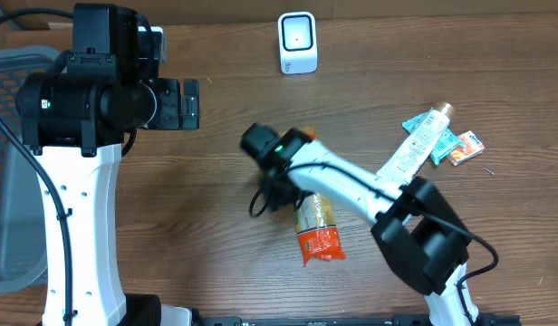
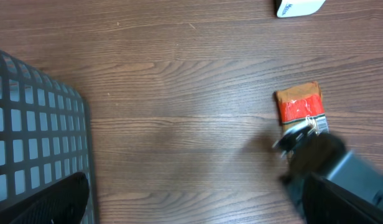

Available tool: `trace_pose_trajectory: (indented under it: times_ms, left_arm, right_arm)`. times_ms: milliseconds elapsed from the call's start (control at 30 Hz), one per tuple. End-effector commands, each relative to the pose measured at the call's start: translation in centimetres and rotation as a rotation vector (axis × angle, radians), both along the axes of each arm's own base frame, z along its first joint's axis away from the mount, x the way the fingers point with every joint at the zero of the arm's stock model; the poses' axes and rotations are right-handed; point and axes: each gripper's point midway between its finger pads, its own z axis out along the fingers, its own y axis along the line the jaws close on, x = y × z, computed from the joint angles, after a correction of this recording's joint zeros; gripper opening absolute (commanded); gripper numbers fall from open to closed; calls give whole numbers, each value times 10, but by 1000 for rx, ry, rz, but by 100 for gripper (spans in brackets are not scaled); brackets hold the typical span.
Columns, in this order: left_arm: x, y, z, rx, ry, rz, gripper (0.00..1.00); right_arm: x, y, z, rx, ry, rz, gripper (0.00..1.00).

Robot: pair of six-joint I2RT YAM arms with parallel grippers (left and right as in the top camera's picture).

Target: Scan the item barcode

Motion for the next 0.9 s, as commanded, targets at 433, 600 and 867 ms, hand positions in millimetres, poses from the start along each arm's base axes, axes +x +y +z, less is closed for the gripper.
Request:
trace_pose_trajectory:
  times_ms: [433,600,867]
  left_arm:
    - [1,-2,1,11,-5,-22,100]
    - [1,-2,1,11,-5,-22,100]
    - [1,-2,1,11,-5,-22,100]
  right_arm:
    - [97,-70,121,202,-2,-204,80]
    - [87,-92,109,288,148,-203,80]
    - [59,-91,53,242,247,-189,80]
